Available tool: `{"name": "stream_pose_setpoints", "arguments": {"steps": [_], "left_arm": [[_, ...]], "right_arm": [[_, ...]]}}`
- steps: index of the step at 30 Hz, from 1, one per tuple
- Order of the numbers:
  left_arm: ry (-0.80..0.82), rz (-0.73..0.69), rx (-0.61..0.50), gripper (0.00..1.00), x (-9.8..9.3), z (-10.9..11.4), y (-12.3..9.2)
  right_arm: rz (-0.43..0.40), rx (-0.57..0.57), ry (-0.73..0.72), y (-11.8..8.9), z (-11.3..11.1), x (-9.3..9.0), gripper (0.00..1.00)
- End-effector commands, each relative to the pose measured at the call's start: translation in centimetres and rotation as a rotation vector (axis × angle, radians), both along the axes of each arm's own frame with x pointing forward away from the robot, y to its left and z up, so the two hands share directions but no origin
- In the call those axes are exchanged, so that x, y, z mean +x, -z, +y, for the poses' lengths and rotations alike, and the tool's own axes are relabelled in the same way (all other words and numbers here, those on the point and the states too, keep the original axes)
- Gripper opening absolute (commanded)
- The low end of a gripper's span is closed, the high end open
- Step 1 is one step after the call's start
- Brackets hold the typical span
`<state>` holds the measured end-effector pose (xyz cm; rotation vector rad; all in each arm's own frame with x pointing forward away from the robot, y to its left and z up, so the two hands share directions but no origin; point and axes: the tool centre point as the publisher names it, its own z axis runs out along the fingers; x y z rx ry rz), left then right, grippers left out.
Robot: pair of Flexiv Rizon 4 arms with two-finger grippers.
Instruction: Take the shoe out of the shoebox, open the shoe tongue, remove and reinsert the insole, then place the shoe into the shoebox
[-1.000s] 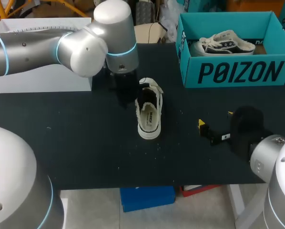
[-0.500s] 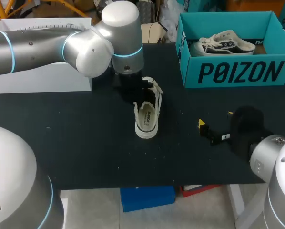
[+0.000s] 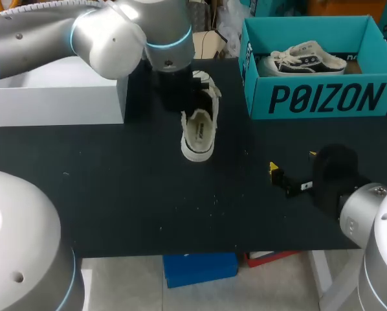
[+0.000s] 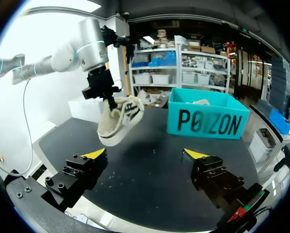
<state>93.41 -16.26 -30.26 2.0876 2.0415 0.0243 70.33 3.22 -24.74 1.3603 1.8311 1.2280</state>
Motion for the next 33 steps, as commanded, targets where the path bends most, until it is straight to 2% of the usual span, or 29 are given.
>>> {"name": "stream_pose_setpoints", "arguments": {"steps": [1, 5, 10, 16, 22, 33], "left_arm": [[-0.05, -0.067, -0.042, 0.0, -1.1, 2.8, -7.6], [-0.156, -0.141, -0.116, 0.0, -0.2, 4.6, -11.3], [-0.317, -0.196, -0.233, 0.0, 1.0, 8.0, -13.9], [-0.512, -0.234, -0.342, 0.0, 1.7, 13.1, -14.3], [-0.644, -0.262, -0.384, 0.0, 1.4, 17.6, -14.5], [-0.644, -0.262, -0.384, 0.0, 1.4, 17.6, -14.5]], "right_arm": [[0.0, -0.011, 0.023, -0.1, 0.7, -0.2, 1.0], [0.0, -0.011, 0.023, -0.1, 0.7, -0.2, 1.0], [0.0, -0.011, 0.023, -0.1, 0.7, -0.2, 1.0], [0.0, -0.011, 0.023, -0.1, 0.7, -0.2, 1.0], [0.0, -0.011, 0.023, -0.1, 0.7, -0.2, 1.0], [0.0, -0.011, 0.023, -0.1, 0.7, -0.2, 1.0]]}}
